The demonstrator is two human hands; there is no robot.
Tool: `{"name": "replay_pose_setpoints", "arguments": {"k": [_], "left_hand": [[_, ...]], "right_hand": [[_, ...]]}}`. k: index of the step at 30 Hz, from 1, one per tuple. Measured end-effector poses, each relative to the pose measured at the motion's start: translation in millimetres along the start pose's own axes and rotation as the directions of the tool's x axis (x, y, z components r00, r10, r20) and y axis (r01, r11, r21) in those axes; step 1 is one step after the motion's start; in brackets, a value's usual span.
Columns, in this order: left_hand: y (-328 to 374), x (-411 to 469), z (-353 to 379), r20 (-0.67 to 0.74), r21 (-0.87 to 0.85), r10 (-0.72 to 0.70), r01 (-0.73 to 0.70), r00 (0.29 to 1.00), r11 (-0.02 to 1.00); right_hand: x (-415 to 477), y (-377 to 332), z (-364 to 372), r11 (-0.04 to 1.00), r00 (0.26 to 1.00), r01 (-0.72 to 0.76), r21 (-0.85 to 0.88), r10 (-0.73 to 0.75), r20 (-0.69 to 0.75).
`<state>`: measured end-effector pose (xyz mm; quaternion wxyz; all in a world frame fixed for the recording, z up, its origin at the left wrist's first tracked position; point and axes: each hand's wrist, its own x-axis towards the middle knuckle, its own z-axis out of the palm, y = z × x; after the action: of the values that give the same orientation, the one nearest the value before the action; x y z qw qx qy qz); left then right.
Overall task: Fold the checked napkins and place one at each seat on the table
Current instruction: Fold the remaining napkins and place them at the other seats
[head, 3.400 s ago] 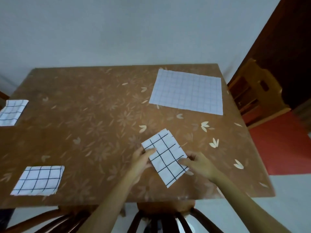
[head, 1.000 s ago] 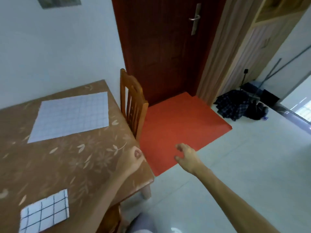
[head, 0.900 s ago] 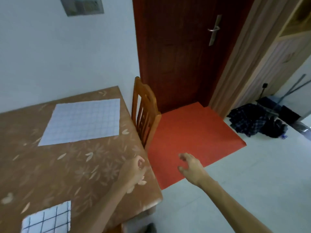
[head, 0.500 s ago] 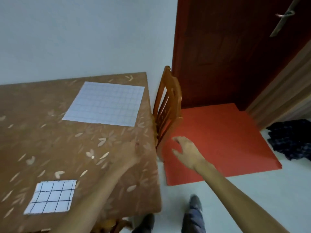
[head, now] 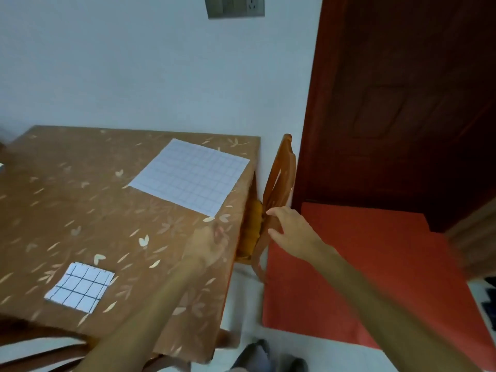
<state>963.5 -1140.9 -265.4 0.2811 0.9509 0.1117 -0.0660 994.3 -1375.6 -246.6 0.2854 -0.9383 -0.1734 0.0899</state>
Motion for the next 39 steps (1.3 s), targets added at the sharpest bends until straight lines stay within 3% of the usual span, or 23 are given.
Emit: {"name": "replay_pose_setpoints", "arguments": {"k": [7,16,25,33,36,39], "left_hand": [[-24.0,51.0,-5.0,-0.047,0.057,-0.169,0.172,0.984,0.983],[-58.3,166.2,23.5,0.029,0.034,-0.167,0.166,0.986,0.986],[-94.4,210.4,66.1,0.104,0.002,-0.189,0.19,0.976,0.982],[-114.5,223.8,76.5,-0.081,-0.003,-0.278,0.278,0.957,0.96],[-111.5,231.6,77.7,-0.148,-0.017,-0.338,0.34,0.929,0.94],[-94.0,239.2,75.5,-0.222,-0.151,-0.462,0.438,0.858,0.886]], "right_hand": [[80.2,-8.7,-7.2,0.994,0.993,0.106,-0.015,-0.105,0.05],[196.2,3.6,17.3,0.972,0.968,0.143,-0.185,-0.099,0.23],[265.8,13.3,50.9,0.964,0.915,0.185,-0.193,-0.098,0.391],[309.1,36.0,64.4,0.972,0.852,0.211,-0.107,-0.129,0.508],[328.1,43.2,69.5,0.968,0.816,0.241,-0.068,-0.164,0.554],[347.6,52.4,68.5,0.955,0.759,0.294,-0.04,-0.208,0.618]]}}
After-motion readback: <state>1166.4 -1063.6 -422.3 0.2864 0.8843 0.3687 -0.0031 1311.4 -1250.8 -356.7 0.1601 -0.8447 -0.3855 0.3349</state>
